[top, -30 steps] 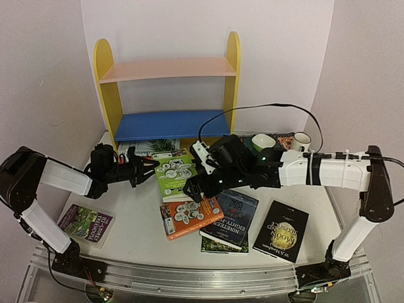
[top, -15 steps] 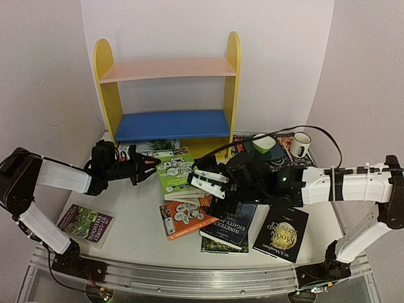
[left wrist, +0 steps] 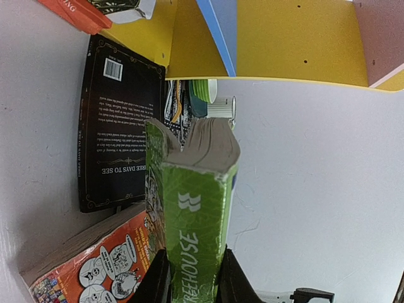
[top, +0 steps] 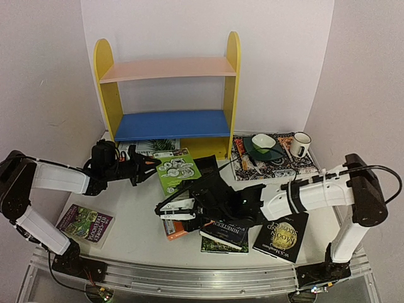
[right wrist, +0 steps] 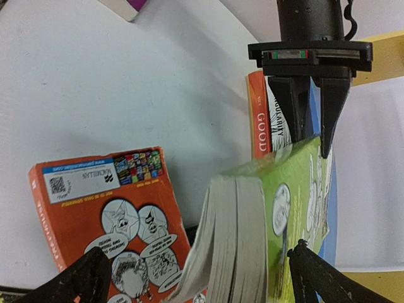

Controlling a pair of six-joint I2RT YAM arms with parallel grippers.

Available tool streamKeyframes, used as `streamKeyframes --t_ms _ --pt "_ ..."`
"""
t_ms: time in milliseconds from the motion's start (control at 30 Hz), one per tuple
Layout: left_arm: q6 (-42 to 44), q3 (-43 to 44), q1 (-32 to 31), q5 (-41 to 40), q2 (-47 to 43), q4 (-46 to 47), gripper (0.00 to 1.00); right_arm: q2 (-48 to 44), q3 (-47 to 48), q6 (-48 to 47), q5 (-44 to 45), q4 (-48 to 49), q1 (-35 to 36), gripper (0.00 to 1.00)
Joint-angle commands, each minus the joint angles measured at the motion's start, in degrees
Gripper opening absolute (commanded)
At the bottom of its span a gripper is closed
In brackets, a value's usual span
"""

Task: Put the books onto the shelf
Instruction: Pass from the left arm to the right, then pass from the right arm to the left

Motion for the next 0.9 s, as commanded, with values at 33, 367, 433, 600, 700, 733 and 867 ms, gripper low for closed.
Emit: streamKeyframes --t_ms 33,367,433,600,700,733,867 --pt "-0.84 0.34 -0.26 0.23 -4.24 4.87 0.01 6.37 5.23 -4.92 13.10 9.19 1.71 0.98" --pt "-1.27 -0.73 -0.26 1.00 -4.81 4.69 0.04 6.31 1.00 -10.57 21.60 20.33 1.28 0.26" --pt "-1.05 -1.13 -0.23 1.11 -5.14 4.52 0.09 5.34 0.10 -10.80 21.64 20.74 1.23 0.10" --pt "2.18 -2.89 -0.17 1.52 -6.77 3.52 0.46 1.23 -3.00 -7.78 18.40 19.01 0.91 0.00" --pt "7.87 -3.62 -0.09 2.12 -9.37 -0.75 0.67 -2.49 -1.87 -2.96 15.29 8.12 -0.06 0.00" --pt "10.76 -3.48 -0.08 2.25 -10.75 -3.03 0.73 -3.60 -1.76 -1.08 14.04 4.18 -0.56 0.00" --pt "26.46 -1.33 -0.11 1.15 -17.74 -16.00 0.84 -8.57 -1.81 5.70 7.43 -5.19 -3.07 0.00"
